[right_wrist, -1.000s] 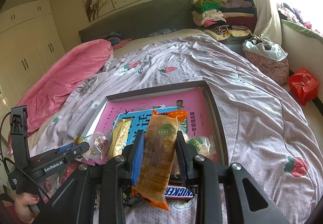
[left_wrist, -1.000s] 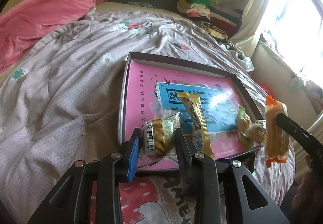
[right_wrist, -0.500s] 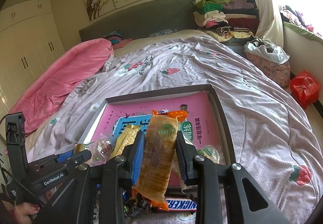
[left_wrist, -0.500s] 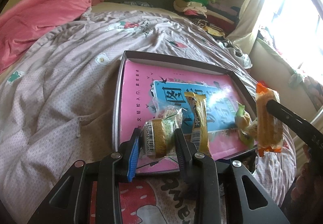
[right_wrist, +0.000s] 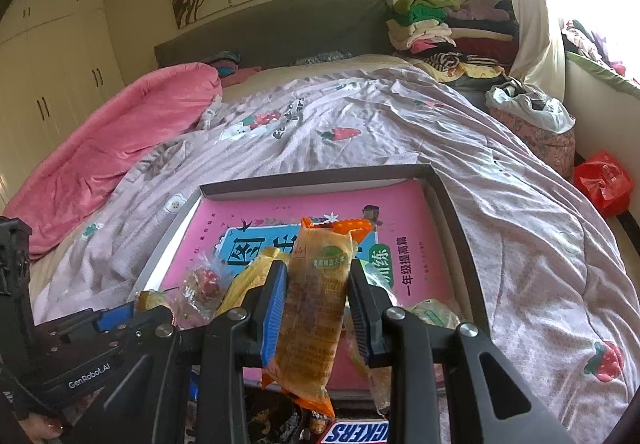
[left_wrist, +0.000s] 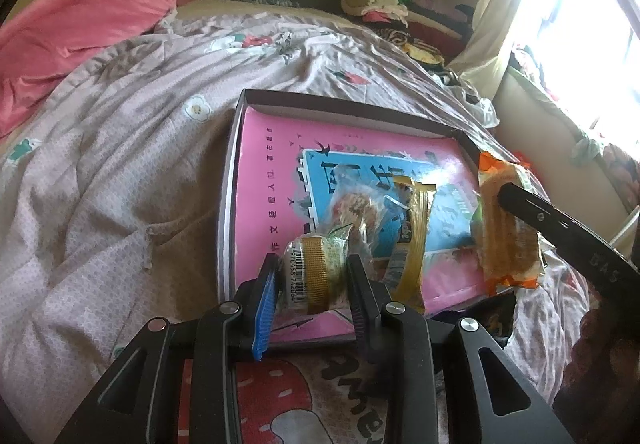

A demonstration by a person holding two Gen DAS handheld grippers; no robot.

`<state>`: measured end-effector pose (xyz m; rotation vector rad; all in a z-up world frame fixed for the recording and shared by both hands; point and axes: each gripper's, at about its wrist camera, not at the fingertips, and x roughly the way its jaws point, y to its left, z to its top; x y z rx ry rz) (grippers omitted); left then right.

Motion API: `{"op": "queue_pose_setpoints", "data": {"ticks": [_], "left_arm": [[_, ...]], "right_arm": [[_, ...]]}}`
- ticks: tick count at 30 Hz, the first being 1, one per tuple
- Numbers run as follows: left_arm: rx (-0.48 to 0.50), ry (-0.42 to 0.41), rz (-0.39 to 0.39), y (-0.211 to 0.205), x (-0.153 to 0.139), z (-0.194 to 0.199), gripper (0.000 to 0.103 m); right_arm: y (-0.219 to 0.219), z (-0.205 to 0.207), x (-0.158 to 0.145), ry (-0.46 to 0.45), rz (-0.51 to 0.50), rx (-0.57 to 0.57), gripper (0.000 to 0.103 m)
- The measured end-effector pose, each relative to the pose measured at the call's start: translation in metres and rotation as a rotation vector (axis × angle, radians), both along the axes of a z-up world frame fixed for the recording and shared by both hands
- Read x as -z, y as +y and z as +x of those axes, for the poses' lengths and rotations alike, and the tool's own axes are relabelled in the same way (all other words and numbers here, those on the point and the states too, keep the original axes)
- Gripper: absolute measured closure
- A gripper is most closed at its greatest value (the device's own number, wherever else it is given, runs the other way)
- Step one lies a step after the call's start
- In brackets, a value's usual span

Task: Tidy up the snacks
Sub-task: 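Carry the cake with the left tool while the right tool carries the cracker packet over the box, then lower the cracker packet into the box with the right tool while the left tool holds the cake above it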

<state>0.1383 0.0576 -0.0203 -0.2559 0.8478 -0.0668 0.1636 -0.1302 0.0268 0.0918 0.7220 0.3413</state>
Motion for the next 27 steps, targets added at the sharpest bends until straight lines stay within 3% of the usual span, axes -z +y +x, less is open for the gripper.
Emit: {"op": "queue_pose_setpoints", "data": {"ticks": [20, 27], "left_arm": [[0.034, 0.002, 0.013, -0.005, 0.003, 0.0, 0.069], [0.035, 0.002, 0.011, -0.005, 0.004, -0.001, 0.069]], "right_arm": [[0.016, 0.002, 0.011, -0.008, -0.046, -0.058, 0.072], [0.015, 0.008, 0.017, 0.032, -0.049, -0.033, 0.072]]}}
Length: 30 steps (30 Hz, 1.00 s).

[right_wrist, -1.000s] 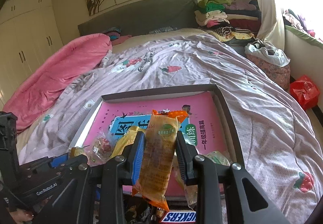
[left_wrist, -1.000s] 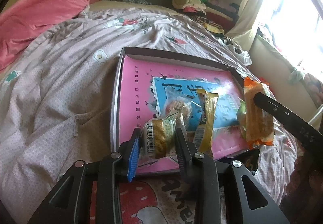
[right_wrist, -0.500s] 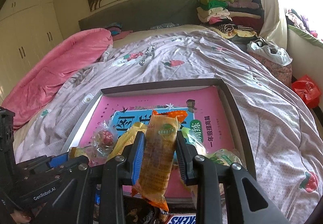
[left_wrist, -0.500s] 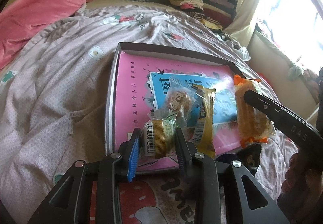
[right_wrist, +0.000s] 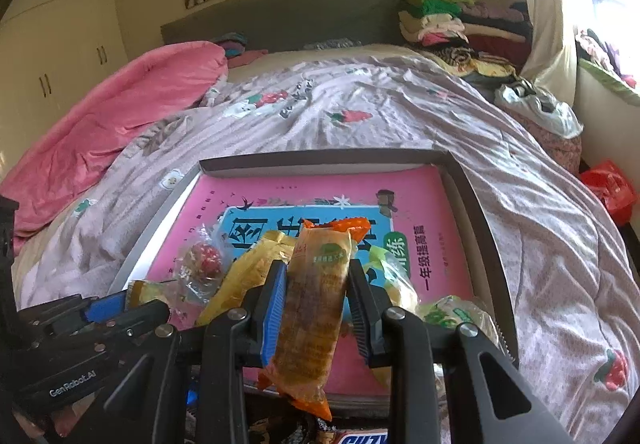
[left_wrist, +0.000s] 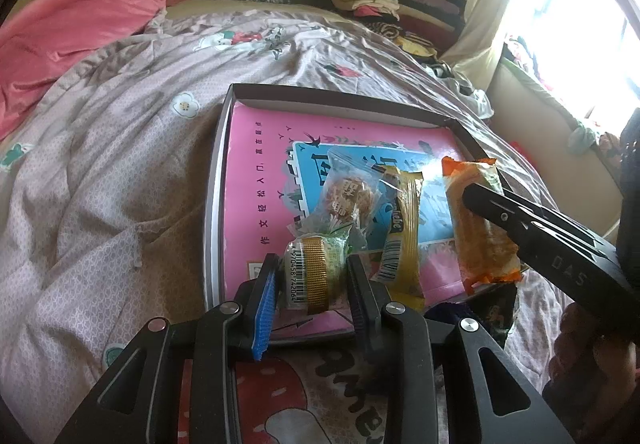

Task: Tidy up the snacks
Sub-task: 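Lower the cracker packet into the box with the right tool while the left tool holds the cake above it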

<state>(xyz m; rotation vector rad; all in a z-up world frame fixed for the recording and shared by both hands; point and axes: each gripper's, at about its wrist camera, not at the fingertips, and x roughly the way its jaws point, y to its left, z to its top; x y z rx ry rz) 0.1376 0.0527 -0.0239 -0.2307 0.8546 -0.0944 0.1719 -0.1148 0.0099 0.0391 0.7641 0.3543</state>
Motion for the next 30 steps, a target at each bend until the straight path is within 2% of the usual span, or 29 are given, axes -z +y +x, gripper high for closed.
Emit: {"op": "queue_pose_setpoints", "data": {"ticks": [30], "left_arm": [[0.0, 0.0, 0.001, 0.0, -0.001, 0.0, 0.069]], "right_arm": [[-0.011, -0.006, 0.001, 0.06, 0.033, 0.009, 0.072]]}}
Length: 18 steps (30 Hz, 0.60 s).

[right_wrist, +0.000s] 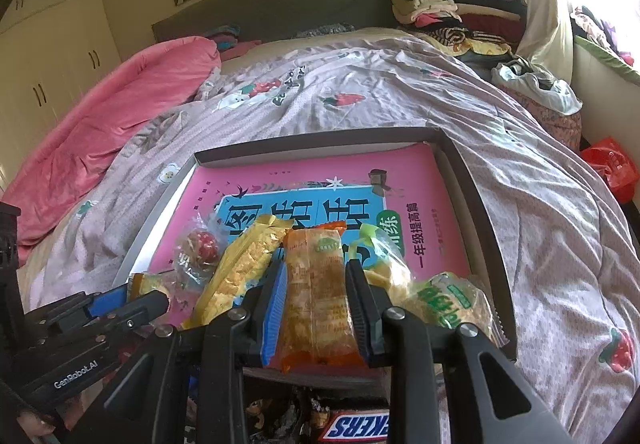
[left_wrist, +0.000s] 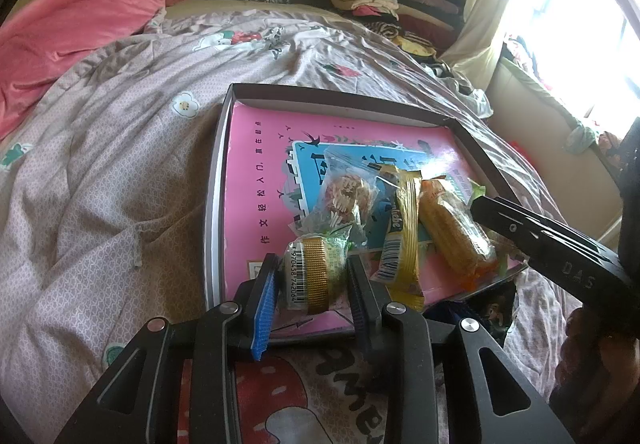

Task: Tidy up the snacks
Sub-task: 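Lower the cracker packet into the box with the right tool while the left tool holds the cake above it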

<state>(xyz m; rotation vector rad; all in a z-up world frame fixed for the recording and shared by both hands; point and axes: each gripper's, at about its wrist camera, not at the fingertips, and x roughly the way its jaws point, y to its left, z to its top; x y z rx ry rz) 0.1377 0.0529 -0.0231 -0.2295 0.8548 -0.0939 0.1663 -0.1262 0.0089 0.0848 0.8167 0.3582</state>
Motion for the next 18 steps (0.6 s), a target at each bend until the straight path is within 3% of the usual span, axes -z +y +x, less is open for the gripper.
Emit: {"op": "queue_pose_setpoints", "data": {"ticks": [18], "left_arm": [[-0.008, -0.007, -0.001, 0.0004, -0.0038, -0.0043, 0.06]], "right_arm": [[-0.0031, -0.0092, -0.0026, 0.014, 0.024, -0.007, 0.072]]}}
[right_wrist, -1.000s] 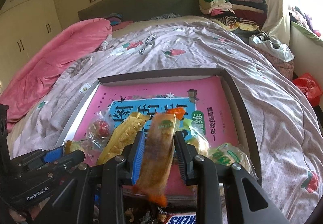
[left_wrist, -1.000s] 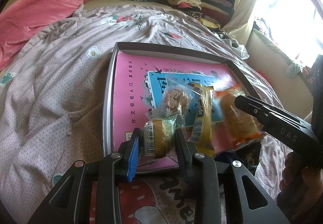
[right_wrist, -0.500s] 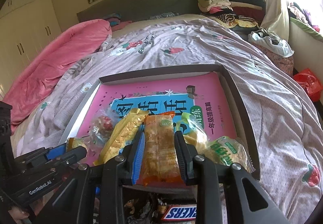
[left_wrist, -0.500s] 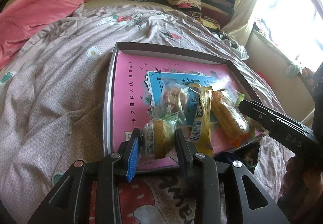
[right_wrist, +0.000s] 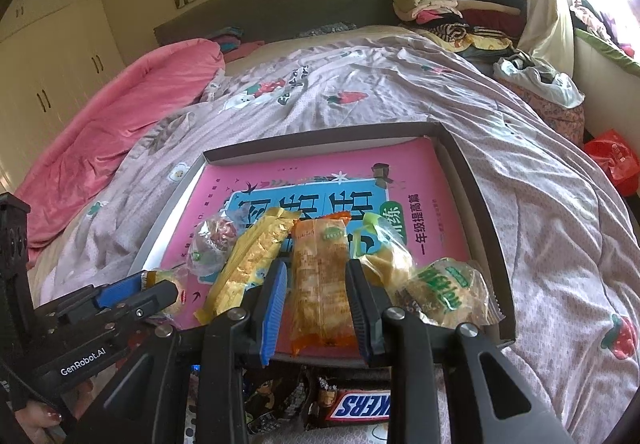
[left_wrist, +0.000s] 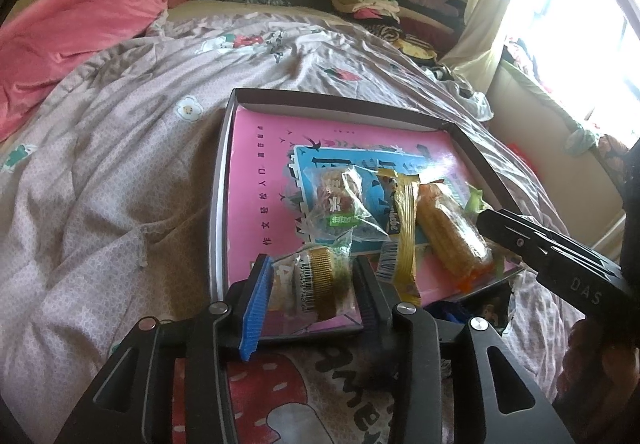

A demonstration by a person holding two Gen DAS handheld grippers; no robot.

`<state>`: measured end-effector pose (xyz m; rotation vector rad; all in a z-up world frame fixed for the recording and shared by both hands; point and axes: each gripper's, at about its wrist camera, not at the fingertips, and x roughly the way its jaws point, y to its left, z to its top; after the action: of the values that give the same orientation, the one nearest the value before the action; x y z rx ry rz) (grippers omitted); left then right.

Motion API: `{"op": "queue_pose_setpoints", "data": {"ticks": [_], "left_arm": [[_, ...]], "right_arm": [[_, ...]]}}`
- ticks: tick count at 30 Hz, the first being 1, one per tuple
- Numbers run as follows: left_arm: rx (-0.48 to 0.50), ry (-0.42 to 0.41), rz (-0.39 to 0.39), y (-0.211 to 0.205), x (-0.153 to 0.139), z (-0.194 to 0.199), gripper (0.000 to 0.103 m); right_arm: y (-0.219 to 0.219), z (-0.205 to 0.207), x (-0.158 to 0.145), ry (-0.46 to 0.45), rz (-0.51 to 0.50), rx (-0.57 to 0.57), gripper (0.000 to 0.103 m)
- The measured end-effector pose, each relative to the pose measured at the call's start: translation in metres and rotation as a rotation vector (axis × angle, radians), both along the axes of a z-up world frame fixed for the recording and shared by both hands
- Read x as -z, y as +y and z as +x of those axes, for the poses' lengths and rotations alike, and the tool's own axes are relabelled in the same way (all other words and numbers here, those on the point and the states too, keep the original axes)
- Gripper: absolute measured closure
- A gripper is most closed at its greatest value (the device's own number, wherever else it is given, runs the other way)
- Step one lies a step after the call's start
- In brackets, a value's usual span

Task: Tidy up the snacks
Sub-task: 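Lower the cracker packet into the box with the right tool while the left tool holds the cake above it, then open the left tool to drop the gold cake in the box while the right tool opens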

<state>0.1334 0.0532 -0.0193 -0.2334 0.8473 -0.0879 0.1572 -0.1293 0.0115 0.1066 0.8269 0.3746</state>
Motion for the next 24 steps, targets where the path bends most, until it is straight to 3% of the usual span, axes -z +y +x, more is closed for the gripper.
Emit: {"op": "queue_pose_setpoints", "data": {"ticks": [8, 15, 24], "left_arm": [[0.004, -0.004, -0.034, 0.002, -0.006, -0.002, 0.05], [0.006, -0.013, -0.017, 0.0, -0.012, -0.006, 0.045], [-0.005, -0.035, -0.034, 0.005, -0.021, -0.011, 0.035]], "right_arm": [[0.001, -0.004, -0.004, -0.02, -0.006, 0.004, 0.072], [-0.002, -0.004, -0.01, -0.028, 0.003, 0.01, 0.071], [-0.013, -0.007, -0.02, -0.047, 0.037, 0.034, 0.06]]}}
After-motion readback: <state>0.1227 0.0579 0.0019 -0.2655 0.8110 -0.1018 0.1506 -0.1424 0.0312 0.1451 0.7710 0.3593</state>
